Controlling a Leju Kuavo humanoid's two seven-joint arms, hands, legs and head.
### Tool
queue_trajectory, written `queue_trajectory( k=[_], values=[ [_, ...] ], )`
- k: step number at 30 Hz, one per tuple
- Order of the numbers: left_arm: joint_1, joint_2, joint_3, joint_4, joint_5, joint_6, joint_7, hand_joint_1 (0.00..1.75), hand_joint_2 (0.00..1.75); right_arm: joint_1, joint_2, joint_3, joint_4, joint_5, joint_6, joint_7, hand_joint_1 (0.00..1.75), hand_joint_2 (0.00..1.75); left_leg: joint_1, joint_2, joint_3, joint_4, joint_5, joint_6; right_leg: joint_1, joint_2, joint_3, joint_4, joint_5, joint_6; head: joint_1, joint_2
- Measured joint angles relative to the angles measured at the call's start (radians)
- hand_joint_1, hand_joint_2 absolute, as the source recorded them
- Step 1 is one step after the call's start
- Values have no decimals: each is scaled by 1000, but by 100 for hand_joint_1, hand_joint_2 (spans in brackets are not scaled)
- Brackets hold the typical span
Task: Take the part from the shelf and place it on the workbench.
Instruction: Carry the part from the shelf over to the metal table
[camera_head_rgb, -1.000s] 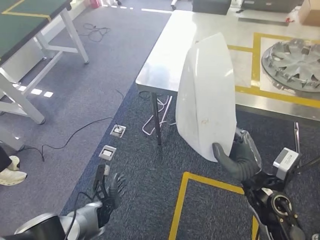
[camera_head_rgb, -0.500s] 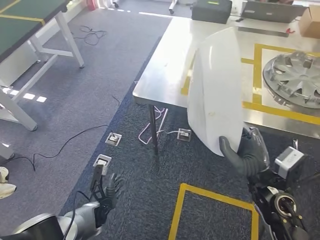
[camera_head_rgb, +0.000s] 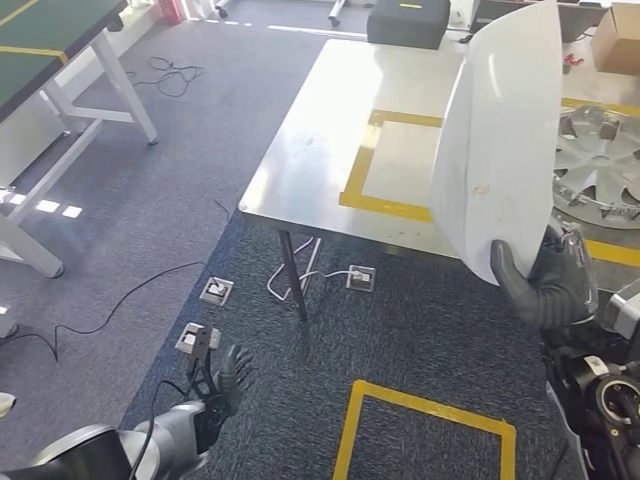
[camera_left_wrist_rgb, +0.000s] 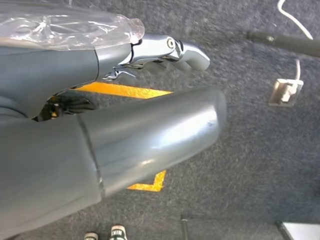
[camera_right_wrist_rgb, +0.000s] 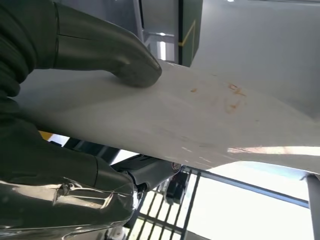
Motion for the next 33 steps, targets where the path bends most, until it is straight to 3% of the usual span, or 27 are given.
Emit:
queue_trajectory(
  k=[2, 3, 4, 5, 6, 7, 9, 10, 11, 13, 15, 17, 19, 20, 21, 22, 23, 24, 25, 27, 28, 30, 31, 33],
  values=[
    [-1, 0, 0, 0, 0, -1, 0, 0, 0, -7, -1, -7, -3, 0, -1, 1, 175, 175, 2, 1, -98, 151, -30, -6, -1, 1, 18, -3, -13, -7, -3, 0],
    [0, 0, 0, 0, 0, -2, 0, 0, 0, -9, -1, -10, -4, 0, -2, 2, 175, 175, 2, 1, -150, 217, -63, -8, -1, 1, 27, -4, -21, -9, -5, 0],
    [1, -1, 0, 0, 0, -2, 0, 0, 0, -10, -1, -12, -4, 0, -2, 2, 175, 175, 2, 1, -190, 256, -92, -9, 0, 2, 38, -4, -31, -9, -6, 0],
    [3, -1, 0, 0, 0, -2, 0, 0, 0, -9, -2, -13, -4, 1, -2, 3, 175, 175, 1, 1, -213, 258, -103, -8, 0, 3, 50, -4, -40, -9, -6, 0],
    [4, -1, 0, 0, 0, -2, 0, 0, 0, -9, -2, -15, -4, 1, -2, 3, 175, 175, 1, 1, -222, 231, -94, -5, 1, 3, 64, -4, -51, -9, -7, 0],
    [4, -1, 0, 0, 0, -2, 0, 0, 0, -10, -2, -17, -4, 1, -2, 3, 175, 175, -1, 1, -209, 166, -52, 1, 2, 4, 79, -4, -61, -8, -8, 0],
    [3, 1, 0, 0, 0, -2, 0, 0, 0, -13, -2, -22, -6, 1, -3, 3, 175, 175, -9, 1, -162, 5, 71, 17, 4, 4, 103, -5, -82, -4, -7, 0],
    [2, 2, 0, 0, 0, -2, 1, 0, 0, -14, -2, -24, -6, 1, -3, 3, 175, 175, -14, 1, -143, -53, 110, 23, 5, 6, 110, -7, -91, 0, -7, 0],
    [1, 4, 0, 0, 0, -2, 1, 0, 0, -15, -2, -26, -8, 1, -4, 4, 175, 175, -18, 1, -133, -85, 130, 28, 5, 7, 114, -11, -98, 5, -8, 0],
    [1, 5, 0, 0, 0, -3, 1, 0, 0, -16, -3, -27, -11, 2, -4, 5, 175, 175, -17, 0, -121, -103, 128, 37, 7, 11, 119, -6, -97, 16, -12, 0],
    [1, 5, 0, 0, 0, -4, 0, 0, 0, -20, -4, -29, -15, 3, -5, 6, 175, 175, -11, 0, -98, -114, 133, 45, 8, 7, 105, 39, -95, 23, -14, 0],
    [-1, 4, 0, 0, 0, -5, 0, 0, 0, -25, -4, -31, -17, 4, -6, 7, 175, 175, -8, 1, -75, -116, 123, 50, 6, 0, 37, 165, -113, 29, -13, 0],
    [-1, 3, 0, 0, 0, -6, 0, 0, 0, -25, -5, -32, -18, 5, -7, 8, 175, 175, -8, 1, -55, -116, 105, 52, 6, -1, -59, 314, -168, 36, -13, 0],
    [0, 3, 0, 0, 0, -6, 0, 0, 0, -25, -5, -32, -18, 5, -7, 8, 175, 175, -8, 0, -44, -116, 95, 52, 5, -1, -94, 353, -201, 40, -13, 0],
    [2, 2, 0, 0, 0, -7, 0, 0, 0, -24, -5, -33, -18, 6, -8, 8, 175, 175, -8, -1, -32, -116, 85, 51, 5, -2, -113, 358, -226, 42, -13, 0],
    [3, 1, 0, 0, 0, -6, 0, 0, 0, -24, -5, -33, -18, 6, -8, 8, 175, 175, -8, -2, -17, -116, 74, 50, 6, -2, -115, 329, -228, 42, -13, 0],
    [3, 1, 0, 0, 0, -6, 0, 0, 0, -24, -5, -33, -18, 6, -8, 8, 175, 175, -8, -3, -1, -116, 62, 49, 6, -2, -103, 270, -204, 41, -13, 0],
    [3, 0, 0, 0, 0, -7, 0, 0, 0, -25, -5, -34, -18, 6, -8, 8, 175, 175, -8, -4, 15, -116, 49, 47, 6, -2, -83, 192, -150, 38, -13, 0],
    [3, -1, 0, 0, 0, -7, 0, 0, 0, -26, -6, -34, -18, 6, -8, 8, 175, 175, -9, -5, 30, -114, 35, 43, 7, -2, -66, 106, -78, 33, -12, 0],
    [1, -2, 0, 0, 0, -7, 0, 0, 0, -27, -9, -35, -19, 6, -8, 9, 175, 175, -13, -5, 44, -115, 14, 35, 9, -2, -40, 3, 21, 19, -11, 0],
    [0, -2, 0, 0, 0, -7, 0, 0, 0, -27, -10, -35, -20, 6, -8, 9, 175, 175, -14, -6, 46, -109, 12, 30, 10, -2, -35, -15, 37, 10, -12, 0],
    [-1, -2, 0, 0, 0, -7, 0, 0, 0, -28, -10, -35, -23, 7, -8, 9, 175, 175, -14, -6, 33, -75, 20, 21, 9, 0, -19, -17, 30, -3, -17, 0],
    [-2, -2, 0, 0, 0, -8, 0, 0, 0, -29, -10, -35, -24, 7, -8, 9, 175, 175, -14, -5, 10, -28, 30, 17, 7, 0, -8, -19, 24, -9, -19, 0],
    [-4, -2, 0, 0, 0, -9, 0, 0, 0, -30, -11, -35, -26, 7, -8, 9, 175, 175, -12, -3, -70, 106, 21, 10, 5, 0, 14, -22, 8, -16, -24, 0]
  ],
)
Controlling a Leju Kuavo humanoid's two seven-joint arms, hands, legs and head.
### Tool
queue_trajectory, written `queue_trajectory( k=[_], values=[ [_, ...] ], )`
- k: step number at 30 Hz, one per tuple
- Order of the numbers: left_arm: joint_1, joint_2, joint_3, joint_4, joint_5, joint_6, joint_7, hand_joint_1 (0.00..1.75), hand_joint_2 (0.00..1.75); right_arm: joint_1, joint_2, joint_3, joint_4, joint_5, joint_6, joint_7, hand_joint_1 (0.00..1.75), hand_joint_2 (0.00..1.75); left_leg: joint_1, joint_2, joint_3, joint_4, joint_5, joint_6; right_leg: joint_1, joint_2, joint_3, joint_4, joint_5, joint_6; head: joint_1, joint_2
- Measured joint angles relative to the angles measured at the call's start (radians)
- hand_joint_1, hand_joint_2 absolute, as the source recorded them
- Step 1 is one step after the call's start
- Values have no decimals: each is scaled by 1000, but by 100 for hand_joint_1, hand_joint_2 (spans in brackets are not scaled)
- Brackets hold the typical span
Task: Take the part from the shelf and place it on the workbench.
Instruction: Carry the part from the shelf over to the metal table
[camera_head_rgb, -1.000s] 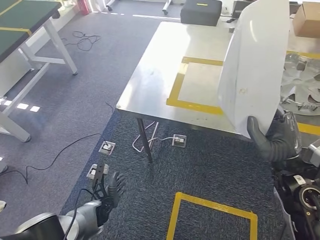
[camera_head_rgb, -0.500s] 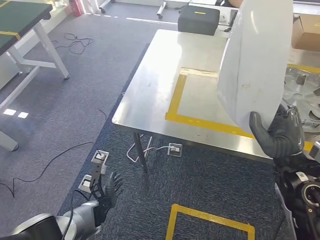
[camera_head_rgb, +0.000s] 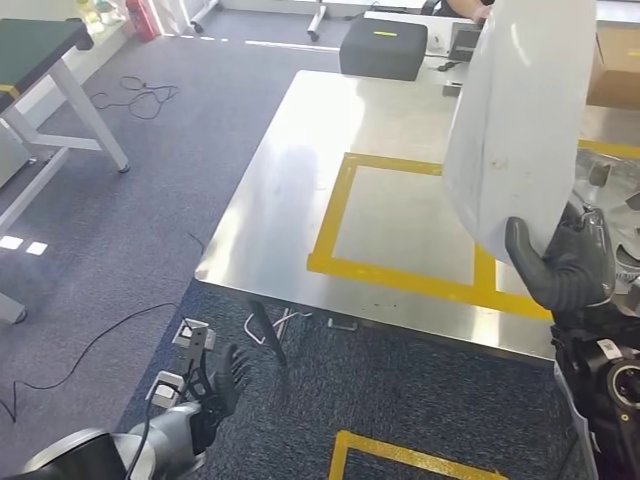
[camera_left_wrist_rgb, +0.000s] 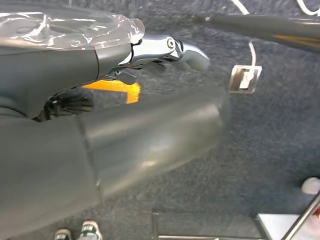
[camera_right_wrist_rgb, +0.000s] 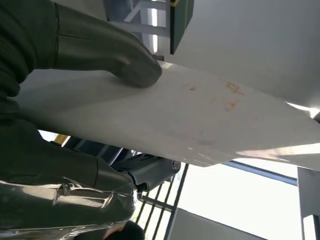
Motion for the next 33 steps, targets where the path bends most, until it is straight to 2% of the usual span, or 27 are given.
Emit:
queue_trajectory(
  k=[2, 3, 4, 5, 6, 8, 9, 10, 13, 14, 15, 16, 18, 19, 20, 21, 22, 23, 24, 25, 26, 29, 33],
  values=[
    [1, 0, 0, 0, 0, 0, 0, 0, 0, 1, 0, 0, -2, 0, 0, 1, 175, 175, 3, 1, -94, 115, -66, -6, 0, 1, 19, 0, -20, -2, -5, 0],
    [2, 0, 0, 0, 0, 0, 0, 0, 0, 3, 0, 1, -2, 1, 0, 1, 175, 175, 5, 1, -128, 137, -103, -9, 0, 2, 30, 0, -30, -2, -7, 0],
    [3, 0, 0, 0, 0, 0, 0, 0, 0, 4, 0, 1, -2, 2, 0, 2, 175, 175, 7, 1, -147, 130, -123, -10, 0, 2, 42, 0, -41, -1, -8, 0],
    [3, 0, 0, 0, 0, 0, 0, 0, 0, 4, 0, 1, -2, 3, -1, 3, 175, 175, 8, 1, -149, 93, -117, -10, 0, 3, 56, 0, -52, 0, -10, 0],
    [4, 1, 0, 0, 0, 0, 0, 0, 0, 4, 0, 1, -2, 3, -1, 3, 175, 175, 9, 2, -135, 30, -81, -7, 0, 3, 71, 0, -64, 2, -11, 0],
    [4, 2, 0, 0, 0, 0, 0, 0, 0, 3, 0, 1, -2, 5, -2, 5, 175, 175, 7, 4, -94, -122, 46, 1, 2, 3, 94, 1, -88, 8, -11, 0],
    [4, 2, 0, 0, 1, -1, 1, 0, 0, 3, 0, 1, -2, 5, -2, 7, 175, 175, 6, 6, -79, -174, 97, 4, 4, 4, 101, 2, -97, 12, -11, 0],
    [4, 3, 0, 0, 1, -1, 1, 0, 0, 2, 0, 2, -2, 6, -2, 8, 175, 175, 3, 6, -73, -199, 128, 7, 4, 5, 104, 3, -106, 18, -10, 0],
    [4, 3, 0, 0, 1, 0, 3, 0, 0, -3, 0, 2, -2, 9, -2, 12, 175, 175, 1, 3, -67, -200, 131, 20, 3, 4, 110, 7, -130, 34, -10, 0],
    [3, 3, 0, 0, 1, 0, 3, 0, 0, -4, -1, 2, -2, 9, -2, 12, 175, 175, 3, 3, -60, -201, 125, 25, 2, 2, 104, 26, -145, 39, -9, 0],
    [3, 3, 0, 0, 1, 0, 2, 0, 0, -5, -1, 2, -3, 9, -2, 12, 175, 175, 4, 3, -52, -202, 118, 31, 1, 0, 85, 69, -167, 44, -9, 0],
    [5, 3, 0, 0, 0, 0, 1, 0, 0, -6, -1, 2, -2, 9, -3, 12, 175, 175, 4, 3, -44, -203, 111, 35, 1, -2, 50, 137, -195, 47, -8, 0],
    [12, 3, 0, 0, 0, 0, -2, 0, 0, -8, -2, 3, -1, 9, -4, 12, 175, 175, 0, 2, -30, -202, 96, 40, 1, -3, -44, 297, -242, 52, -7, 0],
    [16, 3, 0, 0, 0, 0, -2, 0, 0, -7, -2, 3, 1, 11, -5, 13, 175, 175, -1, 0, -24, -202, 90, 41, 1, -3, -82, 343, -242, 51, -8, 0],
    [19, 2, 0, 1, 0, 0, -2, 0, 0, -7, -2, 4, 4, 12, -6, 15, 175, 175, -3, -4, -16, -201, 83, 42, 2, -3, -98, 343, -219, 49, -7, 0],
    [23, 2, 0, 1, 0, 0, -2, 0, 0, -7, -2, 4, 6, 14, -8, 16, 175, 175, -5, -8, -6, -201, 76, 42, 3, -3, -92, 299, -176, 44, -7, 0],
    [26, 0, 0, 1, 0, 0, -2, 0, 0, -8, -2, 5, 8, 16, -9, 17, 175, 175, -6, -12, 4, -200, 69, 42, 5, -3, -69, 222, -120, 38, -7, 0],
    [30, -1, 0, 1, 0, 0, -2, 0, 0, -9, -2, 5, 9, 17, -9, 18, 175, 175, -7, -16, 14, -200, 62, 40, 8, -3, -39, 143, -77, 30, -8, 0],
    [33, -2, 0, 1, 0, 0, -2, 0, 0, -12, -2, 5, 9, 17, -10, 19, 175, 175, -8, -19, 19, -199, 57, 39, 12, -2, -15, 79, -49, 23, -8, 0],
    [35, -3, 0, 1, 0, 0, -3, 0, 0, -15, -2, 5, 10, 18, -10, 19, 175, 175, -8, -22, 18, -198, 54, 36, 14, -2, 2, 40, -38, 17, -8, 0],
    [36, -2, 0, 1, 0, 0, -3, 0, 0, -18, -2, 6, 10, 20, -11, 20, 175, 175, -8, -24, 14, -195, 53, 34, 15, -1, 9, 27, -42, 17, -10, 0],
    [37, -2, 0, 1, 0, 0, -3, 0, 0, -21, -2, 8, 15, 40, -24, 31, 175, 175, -6, -25, 6, -191, 52, 33, 14, 0, 11, 21, -44, 24, -12, 0],
    [37, -2, 0, 1, -4, 0, -1, 0, 0, -26, -3, 13, 31, 115, -57, 62, 175, 175, -5, -25, 6, -193, 52, 31, 15, 0, 10, 23, -46, 20, -13, 0]
  ],
)
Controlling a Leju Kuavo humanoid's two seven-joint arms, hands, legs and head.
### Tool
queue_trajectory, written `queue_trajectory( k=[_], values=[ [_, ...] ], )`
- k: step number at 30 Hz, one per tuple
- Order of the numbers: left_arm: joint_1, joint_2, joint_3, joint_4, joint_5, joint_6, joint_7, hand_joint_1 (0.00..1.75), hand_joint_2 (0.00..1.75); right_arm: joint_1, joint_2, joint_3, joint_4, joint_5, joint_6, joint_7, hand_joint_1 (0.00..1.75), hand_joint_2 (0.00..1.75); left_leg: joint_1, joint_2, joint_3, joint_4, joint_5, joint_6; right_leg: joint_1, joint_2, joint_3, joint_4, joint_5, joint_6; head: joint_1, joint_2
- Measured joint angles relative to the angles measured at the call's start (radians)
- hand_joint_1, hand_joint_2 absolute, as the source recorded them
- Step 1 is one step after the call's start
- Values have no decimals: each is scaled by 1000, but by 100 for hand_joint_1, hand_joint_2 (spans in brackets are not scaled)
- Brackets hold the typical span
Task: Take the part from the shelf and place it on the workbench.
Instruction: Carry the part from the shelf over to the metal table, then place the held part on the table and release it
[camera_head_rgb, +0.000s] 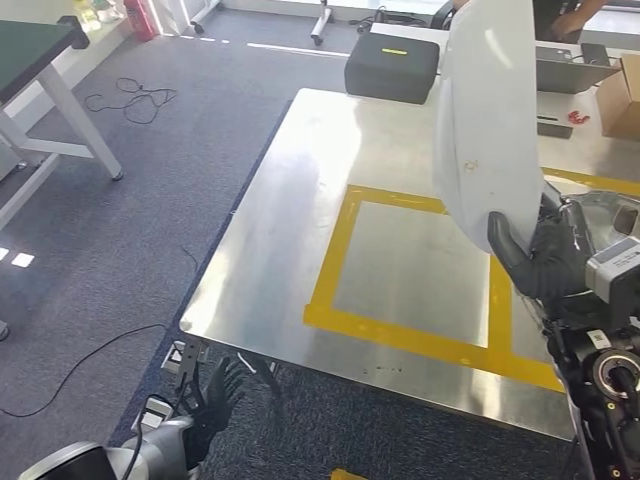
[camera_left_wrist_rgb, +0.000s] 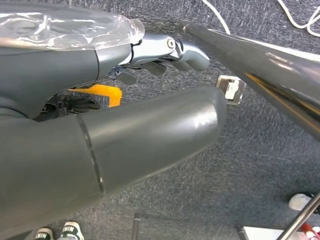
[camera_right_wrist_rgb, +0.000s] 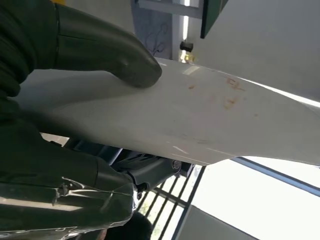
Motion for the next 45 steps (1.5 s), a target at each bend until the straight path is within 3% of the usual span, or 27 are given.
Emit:
queue_trajectory(
  k=[13, 28, 37, 45],
  values=[
    [-7, -8, 0, 0, -9, 1, -3, 0, 0, -129, 21, 99, 223, 416, -168, 102, 175, 175, 1, 0, 0, -1, 4, -7, 1, 0, -1, 2, 2, -8, 0, 0],
    [-13, -25, -2, 0, -34, 9, 13, 0, 0, -254, 117, 236, 629, 1184, -439, 297, 175, 175, 1, -5, -1, -1, 5, -8, 0, -5, -1, 2, 2, -8, 0, 0],
    [-14, -27, -19, 1, -36, 10, 15, 0, 0, -277, 163, 283, 775, 1305, -448, 338, 175, 175, 0, -5, -1, -1, 6, -8, 0, -5, -1, 2, 3, -8, 0, 0],
    [-15, -27, -20, 1, -38, 18, 15, 0, 0, -280, 187, 308, 875, 1466, -392, 379, 175, 175, 0, -5, -1, -1, 6, -8, 0, -5, -1, 2, 3, -8, 0, 0]
  ],
)
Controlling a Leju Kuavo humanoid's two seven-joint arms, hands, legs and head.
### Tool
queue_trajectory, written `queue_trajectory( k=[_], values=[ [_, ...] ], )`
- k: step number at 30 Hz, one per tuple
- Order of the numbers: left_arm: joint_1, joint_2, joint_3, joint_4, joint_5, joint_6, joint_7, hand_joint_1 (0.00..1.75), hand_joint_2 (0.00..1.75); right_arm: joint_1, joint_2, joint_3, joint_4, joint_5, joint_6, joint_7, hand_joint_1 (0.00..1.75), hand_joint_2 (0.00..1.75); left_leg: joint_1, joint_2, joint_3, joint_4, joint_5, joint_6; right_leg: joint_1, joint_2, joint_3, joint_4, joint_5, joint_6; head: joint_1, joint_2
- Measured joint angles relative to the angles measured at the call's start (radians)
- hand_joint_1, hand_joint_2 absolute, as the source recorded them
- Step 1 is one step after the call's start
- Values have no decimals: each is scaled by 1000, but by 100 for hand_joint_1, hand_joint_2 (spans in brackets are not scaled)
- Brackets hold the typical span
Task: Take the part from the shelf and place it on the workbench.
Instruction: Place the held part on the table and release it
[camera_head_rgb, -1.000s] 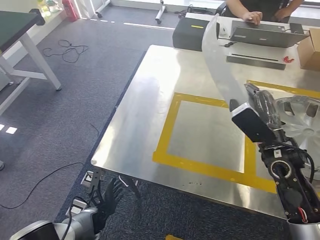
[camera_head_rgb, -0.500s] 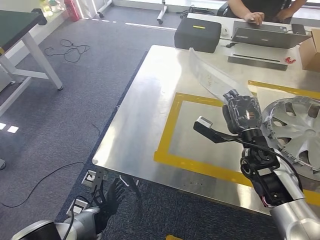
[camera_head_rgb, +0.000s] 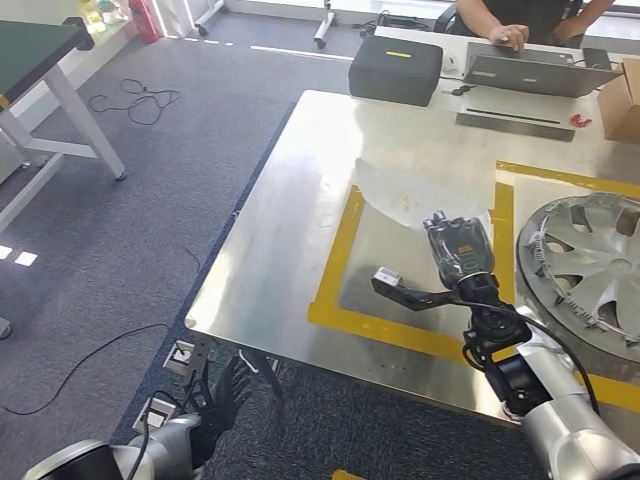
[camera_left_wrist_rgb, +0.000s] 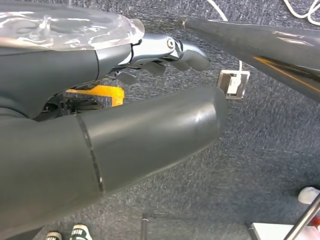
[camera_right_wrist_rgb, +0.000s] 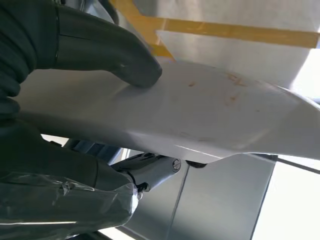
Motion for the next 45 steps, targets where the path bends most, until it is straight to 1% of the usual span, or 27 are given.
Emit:
queue_trajectory(
  k=[12, 18, 29, 33, 42, 45],
  values=[
    [0, 0, 0, 0, 0, 0, 0, 0, 0, 0, 14, 11, 77, 10, 10, 4, 175, 175, 0, 0, 0, 0, 0, 0, 0, 0, -1, 0, 1, 0, -2, 0],
    [0, 0, 0, 1, 0, 0, 1, 0, 0, 1, 15, 15, 112, 36, 130, 28, 175, 175, 0, 0, 0, 0, 0, 0, 0, 1, -1, 0, 0, 0, -1, 0],
    [0, 1, 0, 3, 0, 0, 1, 0, 0, 0, 15, 16, 162, 10, 238, 17, 175, 175, 0, 0, 0, 0, 1, -1, 0, 2, -1, 0, 1, -1, -3, 0],
    [0, 1, 0, 3, 0, 0, 2, 0, 0, -2, 15, 15, 170, -16, 243, 17, 175, 175, 0, 0, 0, 0, 1, -1, 0, 2, -1, 0, 1, -1, -3, 0],
    [1, 2, 0, 3, 0, 0, 1, 0, 0, -17, 11, -1, 171, -125, 212, 6, 175, 175, 0, 1, 0, 0, 1, -1, 0, 4, -2, 0, 2, -1, -2, 0],
    [2, 3, 0, 3, 0, 0, 0, 0, 0, -18, 5, -14, 150, -186, 198, -14, 175, 175, 0, 1, 0, 0, 1, -1, 0, 4, -2, 0, 2, -1, -3, 0]
  ],
)
